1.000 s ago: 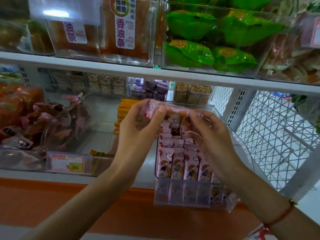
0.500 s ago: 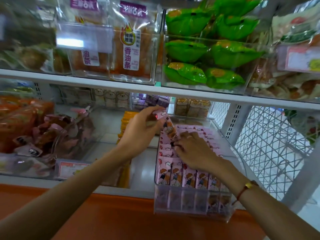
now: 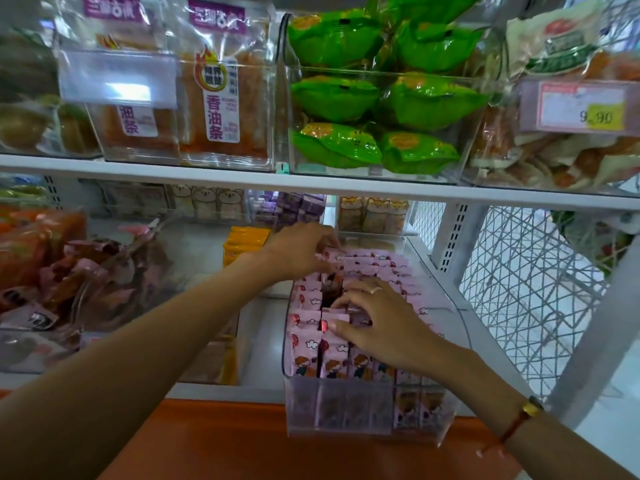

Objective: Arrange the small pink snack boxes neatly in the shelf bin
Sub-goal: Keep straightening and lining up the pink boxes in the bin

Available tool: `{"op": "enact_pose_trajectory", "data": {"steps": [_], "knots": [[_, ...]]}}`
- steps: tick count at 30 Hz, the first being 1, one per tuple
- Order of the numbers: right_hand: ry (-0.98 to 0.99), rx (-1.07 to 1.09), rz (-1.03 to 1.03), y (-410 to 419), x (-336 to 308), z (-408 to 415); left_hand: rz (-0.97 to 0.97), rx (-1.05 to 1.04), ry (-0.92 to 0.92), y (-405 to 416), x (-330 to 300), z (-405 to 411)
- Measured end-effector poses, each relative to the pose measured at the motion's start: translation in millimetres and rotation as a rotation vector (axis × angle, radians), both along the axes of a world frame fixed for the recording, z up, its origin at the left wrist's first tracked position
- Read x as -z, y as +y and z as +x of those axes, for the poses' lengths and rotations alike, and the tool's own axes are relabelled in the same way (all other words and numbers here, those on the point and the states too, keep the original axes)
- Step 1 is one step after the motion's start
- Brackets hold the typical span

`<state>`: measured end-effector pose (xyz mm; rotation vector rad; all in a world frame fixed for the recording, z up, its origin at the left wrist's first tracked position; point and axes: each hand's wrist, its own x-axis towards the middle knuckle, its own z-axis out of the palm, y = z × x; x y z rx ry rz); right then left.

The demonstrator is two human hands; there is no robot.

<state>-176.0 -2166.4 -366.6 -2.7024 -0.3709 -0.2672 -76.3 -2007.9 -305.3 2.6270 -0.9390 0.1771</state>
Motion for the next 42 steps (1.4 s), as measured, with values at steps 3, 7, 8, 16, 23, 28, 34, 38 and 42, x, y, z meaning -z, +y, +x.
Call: {"op": "enact_pose_trajectory", "data": {"steps": [3, 7, 8, 16, 23, 28, 34, 38, 42], "knots": [[-0.043, -0.005, 0.002, -0.7, 2.8, -1.0, 0.206, -0.042, -0.113, -8.9, 2.7, 6.5], [-0.046, 0.016, -0.041, 0.6, 3.3, -1.1, 0.382, -0.011, -0.175, -17.5, 10.6, 9.4], [-0.039, 0.023, -0.058, 1.0, 3.3, -0.8, 0.408, -0.001, -0.178, -19.2, 10.8, 9.5], [0.036, -0.005, -0.104, -1.1, -1.9, -9.4, 0.303, 0.163, -0.003, -8.6, -9.3, -13.9], [-0.032, -0.032, -0.078, -9.5, -2.1, -40.9, 0.491, 0.195, 0.178, -18.0, -5.9, -32.3], [-0.005, -0.016, -0.026, -10.2, -2.6, -46.0, 0.470, 0.149, 0.058, -14.9, -6.7, -36.2], [-0.003, -0.006, 0.003, -7.0, -3.3, -41.3, 0.032, 0.018, -0.007, 1.1, -2.8, -38.6], [0.022, 0.011, 0.010, -3.4, -2.9, -37.2, -0.331, -0.022, 0.010, 11.1, 6.6, -52.0], [0.000, 0.016, 0.088, 2.7, -4.8, -29.3, -0.649, -0.089, -0.080, 18.5, 17.4, -71.7]]}}
